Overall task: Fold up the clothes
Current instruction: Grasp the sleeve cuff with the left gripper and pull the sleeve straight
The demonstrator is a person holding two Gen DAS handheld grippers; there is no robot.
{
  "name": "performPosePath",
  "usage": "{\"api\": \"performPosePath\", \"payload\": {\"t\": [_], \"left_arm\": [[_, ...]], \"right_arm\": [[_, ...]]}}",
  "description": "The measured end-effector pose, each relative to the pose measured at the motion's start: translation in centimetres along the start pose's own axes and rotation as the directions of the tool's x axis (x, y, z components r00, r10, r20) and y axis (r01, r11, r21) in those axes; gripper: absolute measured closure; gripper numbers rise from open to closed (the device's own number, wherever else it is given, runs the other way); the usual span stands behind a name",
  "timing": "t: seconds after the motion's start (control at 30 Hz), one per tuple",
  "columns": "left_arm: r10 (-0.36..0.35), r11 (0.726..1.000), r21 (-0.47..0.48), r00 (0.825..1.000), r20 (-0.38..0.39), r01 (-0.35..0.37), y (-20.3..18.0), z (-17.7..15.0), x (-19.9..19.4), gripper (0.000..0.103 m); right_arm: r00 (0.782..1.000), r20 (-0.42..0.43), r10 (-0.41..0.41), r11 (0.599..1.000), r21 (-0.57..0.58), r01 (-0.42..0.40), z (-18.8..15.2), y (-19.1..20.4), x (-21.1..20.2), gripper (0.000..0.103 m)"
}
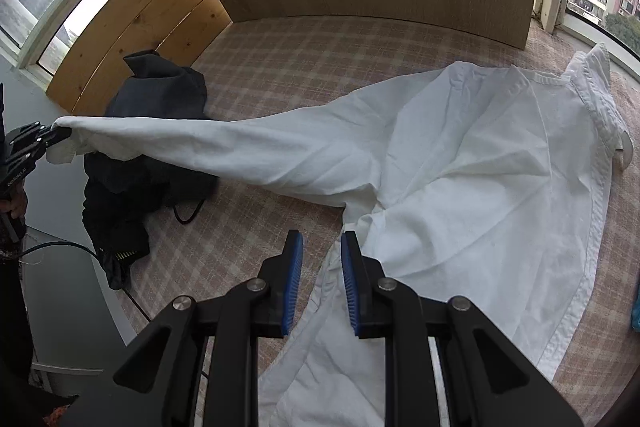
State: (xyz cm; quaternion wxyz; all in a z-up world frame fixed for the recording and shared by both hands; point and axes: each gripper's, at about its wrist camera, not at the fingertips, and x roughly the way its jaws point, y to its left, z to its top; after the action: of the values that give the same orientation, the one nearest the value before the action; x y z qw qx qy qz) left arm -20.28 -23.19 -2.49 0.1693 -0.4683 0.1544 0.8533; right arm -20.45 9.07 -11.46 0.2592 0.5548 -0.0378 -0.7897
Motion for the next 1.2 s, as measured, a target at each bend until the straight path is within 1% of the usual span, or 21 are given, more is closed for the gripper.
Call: {"api": "performPosePath", "payload": {"t": [0.07, 0.13, 0.2, 0.23, 0.3, 0.33, 0.43, 0.5, 0.53, 0.6, 0.67, 0.7, 0.73, 0.77, 0.8, 0.83, 0.93, 1.03, 1.07, 1.1, 1.2], "left_arm": [[-0.063, 0.997, -0.036, 0.998, -0.006, 0.063, 0.2, -0.5, -1.0, 0.100], [-0.131, 0.990, -0.045, 0.991, 0.004, 0.131, 0.2, -0.6, -2.4, 0.100], [-0.159, 0.987, -0.027, 0.987, -0.019, 0.159, 0.2, -0.4, -2.0, 0.100], [-0.161, 0.987, -0.028, 0.986, -0.044, 0.160, 0.4, -0.4, -1.3, 0.100], [-0.164, 0.985, -0.070, 0.979, -0.121, 0.156, 1.5, -0.8, 1.9, 0.100], [-0.168, 0.983, -0.098, 0.974, -0.154, 0.154, 2.3, -1.2, 3.5, 0.100], [-0.181, 0.978, -0.145, 0.955, -0.235, 0.150, 3.7, -2.6, 7.4, 0.100], [-0.227, 0.966, -0.181, 0.938, -0.261, 0.183, 3.8, -3.7, 8.6, 0.100], [-0.243, 0.963, -0.184, 0.932, -0.268, 0.198, 3.6, -4.1, 8.7, 0.099], [-0.245, 0.964, -0.168, 0.931, -0.269, 0.205, 3.0, -4.9, 8.2, 0.097], [-0.252, 0.963, -0.162, 0.933, -0.256, 0.215, 2.6, -5.5, 7.4, 0.096], [-0.253, 0.963, -0.154, 0.935, -0.251, 0.219, 2.3, -5.8, 7.1, 0.096], [-0.249, 0.965, -0.145, 0.936, -0.249, 0.219, 2.1, -5.9, 6.9, 0.096], [-0.245, 0.967, -0.135, 0.937, -0.249, 0.217, 2.0, -5.9, 6.8, 0.096], [-0.240, 0.969, -0.121, 0.938, -0.251, 0.216, 1.7, -5.9, 6.8, 0.096], [-0.235, 0.971, -0.106, 0.939, -0.252, 0.215, 1.4, -5.9, 6.7, 0.096], [-0.231, 0.973, -0.085, 0.942, -0.245, 0.216, 1.0, -5.7, 6.5, 0.096], [-0.237, 0.971, -0.067, 0.945, -0.227, 0.227, 0.5, -5.8, 5.9, 0.096], [-0.239, 0.971, -0.060, 0.945, -0.222, 0.231, 0.3, -5.8, 5.8, 0.096], [-0.241, 0.970, -0.054, 0.946, -0.218, 0.235, 0.1, -5.8, 5.8, 0.096], [-0.245, 0.970, -0.040, 0.947, -0.207, 0.242, -0.2, -5.9, 5.7, 0.095]], "right_arm": [[1.000, 0.027, 0.000, 1.000, -0.018, 0.001, 1.0, 0.8, -0.4, 0.083], [0.999, 0.030, -0.017, 1.000, -0.023, 0.018, 2.2, 0.7, 0.6, 0.083], [0.999, 0.023, -0.040, 0.999, -0.027, 0.041, 3.5, 0.4, 2.2, 0.083], [0.998, 0.019, -0.052, 0.998, -0.029, 0.052, 4.1, 0.3, 2.9, 0.083], [0.999, -0.011, -0.051, 0.999, -0.015, 0.051, 5.2, -0.2, 5.3, 0.083], [0.998, -0.032, -0.046, 0.999, -0.004, 0.046, 5.6, -0.6, 6.7, 0.083], [0.992, -0.101, -0.073, 0.997, -0.009, 0.073, 6.4, -0.7, 10.4, 0.083], [0.989, -0.115, -0.092, 0.995, -0.035, 0.088, 6.6, -0.2, 11.1, 0.083], [0.987, -0.127, -0.099, 0.994, -0.050, 0.093, 6.9, 0.1, 11.0, 0.083], [0.990, -0.100, -0.101, 0.994, -0.057, 0.095, 7.5, 0.5, 10.1, 0.083], [0.986, -0.069, -0.153, 0.986, -0.075, 0.148, 8.5, 0.9, 9.6, 0.082], [0.982, -0.068, -0.176, 0.982, -0.079, 0.171, 9.1, 1.0, 9.6, 0.076], [0.980, -0.092, -0.177, 0.983, -0.060, 0.172, 9.8, 0.7, 10.1, 0.070], [0.978, -0.118, -0.169, 0.985, -0.035, 0.166, 10.5, 0.4, 10.6, 0.069], [0.979, -0.152, -0.137, 0.990, 0.016, 0.141, 11.2, -0.1, 11.2, 0.069], [0.976, -0.183, -0.120, 0.988, 0.070, 0.135, 11.8, -0.6, 11.8, 0.069], [0.964, -0.235, -0.127, 0.973, 0.159, 0.167, 12.9, -1.3, 13.2, 0.069], [0.940, -0.297, -0.166, 0.959, 0.172, 0.223, 13.5, -0.9, 14.9, 0.069], [0.934, -0.310, -0.175, 0.956, 0.175, 0.237, 13.6, -0.6, 15.3, 0.067], [0.928, -0.323, -0.186, 0.952, 0.174, 0.252, 13.8, -0.3, 15.8, 0.061], [0.902, -0.349, -0.252, 0.941, 0.129, 0.313, 14.4, 1.0, 16.7, 0.057]]}}
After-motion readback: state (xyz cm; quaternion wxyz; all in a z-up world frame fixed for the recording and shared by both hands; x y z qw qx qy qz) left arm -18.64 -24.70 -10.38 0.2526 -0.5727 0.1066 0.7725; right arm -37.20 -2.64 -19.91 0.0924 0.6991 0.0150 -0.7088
